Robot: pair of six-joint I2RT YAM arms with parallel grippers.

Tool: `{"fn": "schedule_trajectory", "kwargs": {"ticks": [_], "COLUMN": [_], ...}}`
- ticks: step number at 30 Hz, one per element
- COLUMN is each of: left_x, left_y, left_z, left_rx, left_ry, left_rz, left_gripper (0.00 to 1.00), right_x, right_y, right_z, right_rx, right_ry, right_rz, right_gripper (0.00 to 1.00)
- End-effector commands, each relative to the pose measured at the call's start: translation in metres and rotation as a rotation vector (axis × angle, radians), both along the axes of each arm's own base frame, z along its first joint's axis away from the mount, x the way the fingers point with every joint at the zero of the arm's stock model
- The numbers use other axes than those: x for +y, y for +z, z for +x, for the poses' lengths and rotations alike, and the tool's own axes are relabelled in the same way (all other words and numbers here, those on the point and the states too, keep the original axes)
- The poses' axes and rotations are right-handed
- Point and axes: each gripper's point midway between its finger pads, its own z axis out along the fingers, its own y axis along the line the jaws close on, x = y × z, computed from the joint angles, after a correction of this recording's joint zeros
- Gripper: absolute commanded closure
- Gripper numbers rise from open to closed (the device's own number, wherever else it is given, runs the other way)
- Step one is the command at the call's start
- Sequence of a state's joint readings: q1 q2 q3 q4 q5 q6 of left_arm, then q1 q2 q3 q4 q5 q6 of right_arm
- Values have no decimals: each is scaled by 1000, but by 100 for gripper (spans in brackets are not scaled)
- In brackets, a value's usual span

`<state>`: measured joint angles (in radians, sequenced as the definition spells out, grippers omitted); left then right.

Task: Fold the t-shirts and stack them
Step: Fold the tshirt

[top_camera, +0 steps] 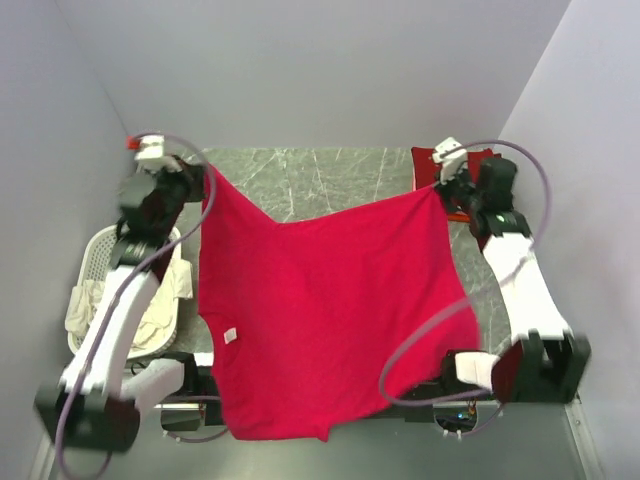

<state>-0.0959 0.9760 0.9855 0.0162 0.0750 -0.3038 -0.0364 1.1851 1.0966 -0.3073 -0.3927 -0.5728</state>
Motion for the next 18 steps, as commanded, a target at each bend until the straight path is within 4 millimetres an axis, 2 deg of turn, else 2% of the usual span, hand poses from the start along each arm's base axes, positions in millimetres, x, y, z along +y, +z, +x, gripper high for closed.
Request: {"fn": "schedule_trajectory", "kwargs": {"ticks": [1, 2, 3, 4, 5, 6, 7, 8, 9, 10, 11, 12, 15, 17, 18], "left_x": [10, 12, 16, 19, 22, 28, 30, 32, 34, 34, 35, 36, 33, 26, 24], "left_y": [-33, -38, -68, -77, -76, -98, -105, -100, -119, -122, -118, -128, -123, -124, -116], "left_z": [47, 59, 79, 89, 99, 113, 120, 130, 140, 146, 152, 157, 161, 156, 151], "left_rx": [41, 54, 129, 152, 148, 197, 212, 204, 250, 259, 251, 276, 269, 267, 252], "left_ry": [68, 80, 95, 107, 117, 128, 131, 130, 126, 123, 119, 121, 91, 50, 38], "left_rz": [-21, -18, -11, -9, -16, -16, -20, -20, -19, -13, -12, -6, 7, 13, 12], "left_gripper": [100, 100, 100, 100, 100, 100, 100, 100, 100, 100, 100, 100, 100, 100, 100], "right_x": [10, 11, 10, 8, 7, 4, 2, 1, 0, -2, -3, -2, -1, -1, -1], "right_y": [-7, -17, -55, -50, -58, -86, -80, -83, -102, -96, -98, -105, -105, -103, -109], "right_z": [50, 60, 76, 92, 102, 114, 128, 136, 143, 153, 157, 161, 166, 163, 157], "right_rx": [-58, -33, 59, 52, 72, 132, 118, 122, 159, 142, 146, 159, 150, 142, 152], "right_ry": [62, 68, 68, 63, 60, 49, 39, 33, 30, 23, 19, 20, 28, 36, 41], "right_rz": [32, 29, 18, 13, 11, -2, -6, -11, -11, -18, -21, -20, -21, -33, -34], "right_gripper": [100, 100, 100, 100, 100, 100, 100, 100, 100, 100, 100, 100, 100, 100, 100]}}
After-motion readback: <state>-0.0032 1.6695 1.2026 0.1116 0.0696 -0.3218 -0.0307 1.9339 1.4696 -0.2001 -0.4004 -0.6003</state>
